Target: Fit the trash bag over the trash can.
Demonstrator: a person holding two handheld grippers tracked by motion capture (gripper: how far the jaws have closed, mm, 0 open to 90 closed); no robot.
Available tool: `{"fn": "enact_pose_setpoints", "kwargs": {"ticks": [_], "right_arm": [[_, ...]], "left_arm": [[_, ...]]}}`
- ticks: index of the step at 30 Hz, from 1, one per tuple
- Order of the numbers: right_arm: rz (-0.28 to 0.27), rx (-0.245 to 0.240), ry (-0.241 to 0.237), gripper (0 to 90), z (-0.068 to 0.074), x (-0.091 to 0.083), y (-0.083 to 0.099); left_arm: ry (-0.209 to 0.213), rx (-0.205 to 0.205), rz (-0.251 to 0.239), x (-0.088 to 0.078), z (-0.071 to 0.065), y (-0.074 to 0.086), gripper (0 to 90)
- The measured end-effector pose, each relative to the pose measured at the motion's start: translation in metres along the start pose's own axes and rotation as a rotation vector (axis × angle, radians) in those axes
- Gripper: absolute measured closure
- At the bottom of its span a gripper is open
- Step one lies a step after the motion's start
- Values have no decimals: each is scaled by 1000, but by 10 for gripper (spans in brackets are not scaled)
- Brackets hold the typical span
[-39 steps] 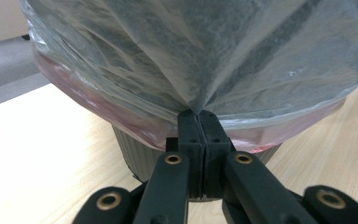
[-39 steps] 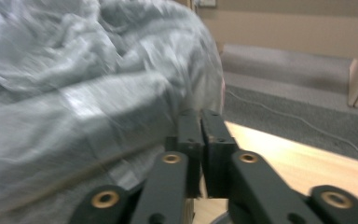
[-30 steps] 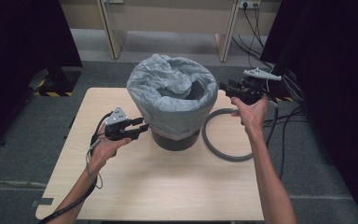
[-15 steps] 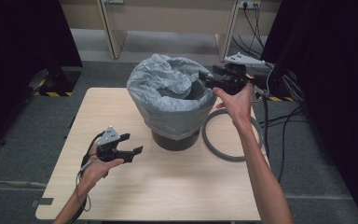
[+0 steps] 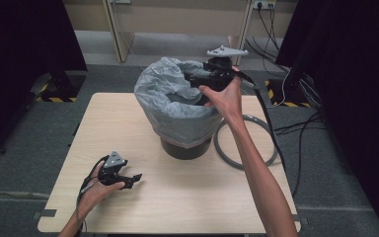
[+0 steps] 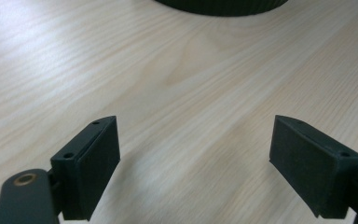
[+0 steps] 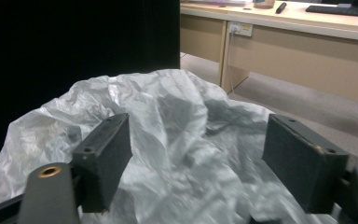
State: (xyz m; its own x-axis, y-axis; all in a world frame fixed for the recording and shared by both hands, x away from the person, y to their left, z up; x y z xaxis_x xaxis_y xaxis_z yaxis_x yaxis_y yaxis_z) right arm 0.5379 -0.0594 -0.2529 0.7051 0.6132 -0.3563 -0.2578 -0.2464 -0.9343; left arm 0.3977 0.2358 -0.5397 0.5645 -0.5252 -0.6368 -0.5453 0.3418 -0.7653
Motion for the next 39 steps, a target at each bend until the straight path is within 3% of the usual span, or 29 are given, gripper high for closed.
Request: {"fn": "enact_pose_setpoints", "kwargs": {"ticks": [5,8,18,20,25,32,36,39], "right_arm": [[13,-20,-4,173,11,18,-8],[22,-35,-19,159,19,31,-13],[121,-62,-31,169,38,82,-15],[139,-55,-35,177,38,90,-13],[255,-128,35,188,27,105,3],[369,-173,43,204,24,115,19],[387,-146,20,211,21,119,28],[437,-131,22,211,15,120,37]], "left_arm": [[-2,-36,7,-2,7,6,150],[-4,-36,15,1,8,9,149],[-4,-49,11,1,11,9,144],[-5,-47,12,1,10,9,144],[1,-48,11,0,11,9,144],[-1,-47,12,0,11,9,144],[-1,-48,11,0,11,9,144],[0,-49,12,0,11,9,144]]}}
Point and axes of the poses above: each handheld gripper's, and its own axes: x roughly forward along the jaws, y roughly out of its underside, z roughly to its left, the point moved 4 cm from there along x, roughly forward along the jaws, and after that the axes turned 3 degrees about -x, right-handed, at the moved point
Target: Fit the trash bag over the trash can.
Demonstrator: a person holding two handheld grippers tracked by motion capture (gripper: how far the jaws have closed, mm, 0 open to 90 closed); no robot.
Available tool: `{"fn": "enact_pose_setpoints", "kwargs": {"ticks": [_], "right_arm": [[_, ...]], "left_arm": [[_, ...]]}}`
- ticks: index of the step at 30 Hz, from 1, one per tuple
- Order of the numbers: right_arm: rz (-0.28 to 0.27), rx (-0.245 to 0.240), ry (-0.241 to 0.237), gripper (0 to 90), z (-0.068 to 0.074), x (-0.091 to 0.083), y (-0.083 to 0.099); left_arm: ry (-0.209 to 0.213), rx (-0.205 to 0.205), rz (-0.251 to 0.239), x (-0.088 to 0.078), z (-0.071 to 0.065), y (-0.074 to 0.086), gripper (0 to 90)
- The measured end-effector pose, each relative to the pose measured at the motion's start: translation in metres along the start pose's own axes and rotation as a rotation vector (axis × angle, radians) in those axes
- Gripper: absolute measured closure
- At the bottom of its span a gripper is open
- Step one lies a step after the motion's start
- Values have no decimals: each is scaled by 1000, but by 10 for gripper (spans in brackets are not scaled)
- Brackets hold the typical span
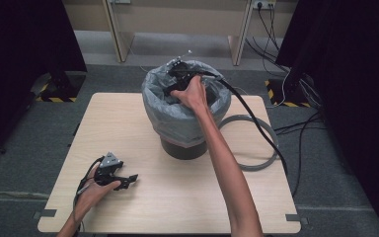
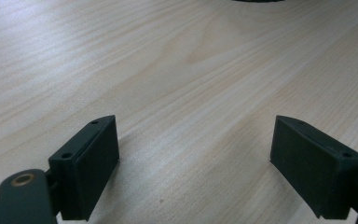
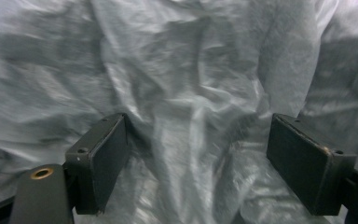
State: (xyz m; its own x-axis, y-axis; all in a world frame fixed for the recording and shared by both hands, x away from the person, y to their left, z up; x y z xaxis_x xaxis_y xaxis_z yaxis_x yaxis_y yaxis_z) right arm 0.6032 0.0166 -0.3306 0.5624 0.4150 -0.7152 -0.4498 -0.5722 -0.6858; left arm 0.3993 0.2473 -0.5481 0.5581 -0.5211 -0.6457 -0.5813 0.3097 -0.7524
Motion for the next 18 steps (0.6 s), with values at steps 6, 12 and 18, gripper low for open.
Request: {"fn": "enact_pose_setpoints", "kwargs": {"ticks": [6,12,18], "right_arm": [[-36,18,-17,218,-6,-11,-2],[-202,48,-26,209,-6,-42,-17],[-332,95,-41,216,1,-47,-37]], "left_arm": [[-1,0,0,0,0,0,144],[-12,6,2,1,0,-1,143],[-12,6,3,1,0,-1,143]]}}
Point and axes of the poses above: each handheld gripper's, and its own axes: x roughly forward along the jaws, y roughly out of its underside, z roughly to its left, the point moved 4 cm from there along x, roughly forward along the jaws, and after that the axes turned 3 degrees about -x, right-handed, at the moved point
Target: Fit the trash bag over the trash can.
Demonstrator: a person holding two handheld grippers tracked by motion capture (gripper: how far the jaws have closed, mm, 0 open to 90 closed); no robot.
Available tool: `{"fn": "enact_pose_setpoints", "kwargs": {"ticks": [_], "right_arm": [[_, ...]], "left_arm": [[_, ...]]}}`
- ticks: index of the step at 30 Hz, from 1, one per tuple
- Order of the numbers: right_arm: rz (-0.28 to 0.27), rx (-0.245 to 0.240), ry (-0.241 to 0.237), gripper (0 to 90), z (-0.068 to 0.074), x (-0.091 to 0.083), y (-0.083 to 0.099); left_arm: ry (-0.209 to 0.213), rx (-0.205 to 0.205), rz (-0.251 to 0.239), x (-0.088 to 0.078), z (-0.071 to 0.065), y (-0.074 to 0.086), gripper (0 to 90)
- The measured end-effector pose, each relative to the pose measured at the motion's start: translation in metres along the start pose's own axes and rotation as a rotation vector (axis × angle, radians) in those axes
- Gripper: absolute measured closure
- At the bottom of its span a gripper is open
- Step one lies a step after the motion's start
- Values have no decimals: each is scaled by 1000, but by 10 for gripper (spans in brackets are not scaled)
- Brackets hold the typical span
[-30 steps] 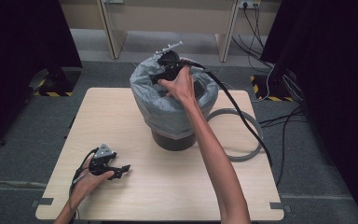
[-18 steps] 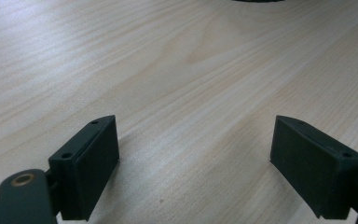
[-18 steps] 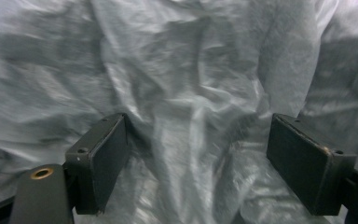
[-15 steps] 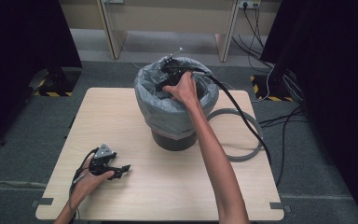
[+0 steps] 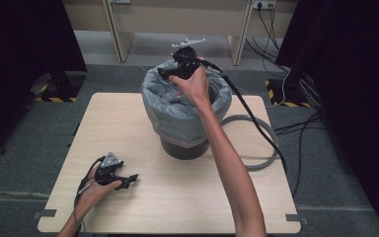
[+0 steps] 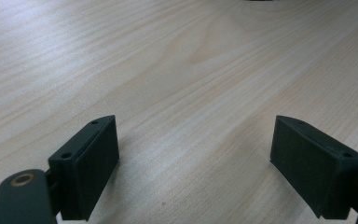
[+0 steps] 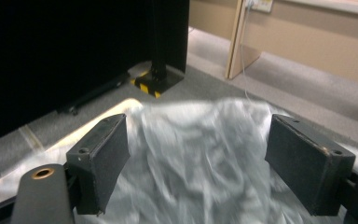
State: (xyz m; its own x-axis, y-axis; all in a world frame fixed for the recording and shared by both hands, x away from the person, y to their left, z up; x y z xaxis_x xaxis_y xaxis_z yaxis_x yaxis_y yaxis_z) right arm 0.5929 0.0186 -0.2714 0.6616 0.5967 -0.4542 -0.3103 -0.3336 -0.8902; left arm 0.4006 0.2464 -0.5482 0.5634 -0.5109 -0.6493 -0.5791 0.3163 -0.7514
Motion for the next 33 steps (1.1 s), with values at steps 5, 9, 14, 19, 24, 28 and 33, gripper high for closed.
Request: {"fn": "enact_pose_setpoints", "kwargs": {"ticks": [5,9,14,19,24,28,33], "right_arm": [[9,6,50,274,4,18,-6],[87,-27,115,311,-4,32,4],[159,-28,121,320,-12,39,21],[289,-67,70,306,-9,44,37],[251,-57,59,301,-8,34,31],[179,-18,44,291,-6,24,23],[77,17,-16,273,2,9,13]], "left_arm": [[10,-14,-6,-1,1,0,143],[13,-23,-8,-2,3,1,144],[10,-23,-8,-2,3,1,143],[-3,-10,-3,-2,2,1,143],[-4,-10,-3,-2,2,1,143],[-3,-10,-3,-2,2,1,143],[-4,-8,-2,-2,2,1,143]]}}
Point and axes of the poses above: each handheld gripper's, and its own axes: x roughly forward along the jaws, y roughly out of its underside, z roughly to its left, the point moved 4 cm from there along x, roughly forward along the jaws, and after that the axes turned 3 degrees about -x, right-handed, at the moved point
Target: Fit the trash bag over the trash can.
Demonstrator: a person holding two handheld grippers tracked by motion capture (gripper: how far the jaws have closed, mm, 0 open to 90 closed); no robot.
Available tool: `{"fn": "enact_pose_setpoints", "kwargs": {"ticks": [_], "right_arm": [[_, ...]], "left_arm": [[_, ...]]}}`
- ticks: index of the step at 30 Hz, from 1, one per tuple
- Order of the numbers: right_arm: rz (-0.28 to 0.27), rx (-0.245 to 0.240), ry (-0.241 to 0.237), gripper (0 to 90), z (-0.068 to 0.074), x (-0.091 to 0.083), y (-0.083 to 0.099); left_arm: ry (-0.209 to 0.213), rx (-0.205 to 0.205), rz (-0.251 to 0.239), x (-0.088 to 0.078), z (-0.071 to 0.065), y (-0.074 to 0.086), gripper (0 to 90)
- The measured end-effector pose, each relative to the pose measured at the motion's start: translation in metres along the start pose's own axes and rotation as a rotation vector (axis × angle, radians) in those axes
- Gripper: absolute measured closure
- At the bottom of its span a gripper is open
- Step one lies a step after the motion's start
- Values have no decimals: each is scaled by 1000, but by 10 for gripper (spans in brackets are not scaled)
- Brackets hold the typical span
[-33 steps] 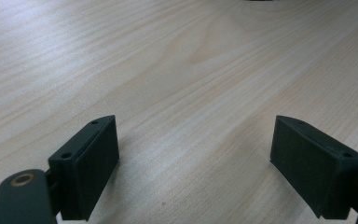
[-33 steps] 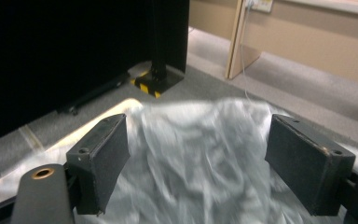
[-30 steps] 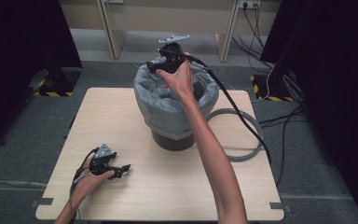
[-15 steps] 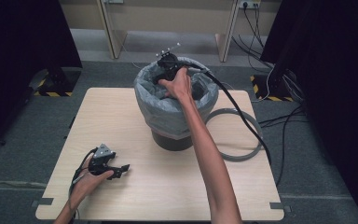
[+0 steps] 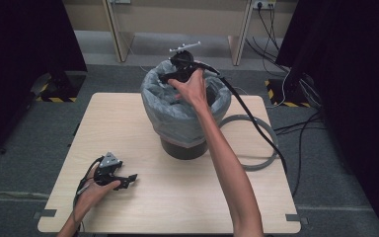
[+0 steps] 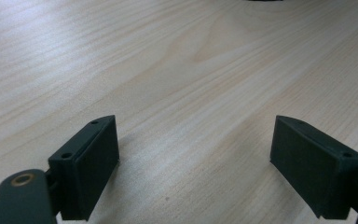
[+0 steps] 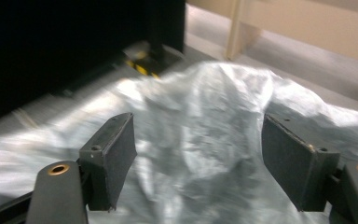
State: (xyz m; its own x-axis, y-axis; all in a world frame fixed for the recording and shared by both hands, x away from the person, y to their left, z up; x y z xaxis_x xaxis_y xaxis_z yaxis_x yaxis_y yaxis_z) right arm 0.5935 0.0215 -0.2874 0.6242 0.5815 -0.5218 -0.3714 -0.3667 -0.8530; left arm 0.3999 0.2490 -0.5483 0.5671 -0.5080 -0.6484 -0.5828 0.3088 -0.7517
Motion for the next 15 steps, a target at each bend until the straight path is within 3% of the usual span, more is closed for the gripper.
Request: {"fn": "enact_pose_setpoints", "kwargs": {"ticks": [1,2,3,7,15], "right_arm": [[-16,-1,-50,264,7,-3,0],[-16,-1,-50,264,7,-3,0],[-19,-18,-87,251,14,-5,3],[9,-61,-127,242,21,-4,10],[146,-117,-115,226,24,13,26]], "left_arm": [[-1,-1,0,0,0,0,143],[-1,-1,0,0,0,0,143],[-1,-1,0,0,0,0,143],[-5,1,1,0,0,0,143],[-4,-2,0,0,1,0,143]]}}
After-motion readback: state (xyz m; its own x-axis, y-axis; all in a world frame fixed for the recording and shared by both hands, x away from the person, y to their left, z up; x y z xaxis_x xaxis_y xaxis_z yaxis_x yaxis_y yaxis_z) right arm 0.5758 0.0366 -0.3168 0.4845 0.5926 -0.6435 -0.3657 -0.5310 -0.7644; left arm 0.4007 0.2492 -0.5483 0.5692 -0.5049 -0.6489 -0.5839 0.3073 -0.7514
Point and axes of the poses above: each handheld gripper's, and its own axes: x roughly forward along the jaws, y roughly out of its underside, z roughly to its left, the point moved 4 cm from there along x, roughly forward along the jaws, and after that the axes turned 3 degrees about -x, right-handed, at the moved point
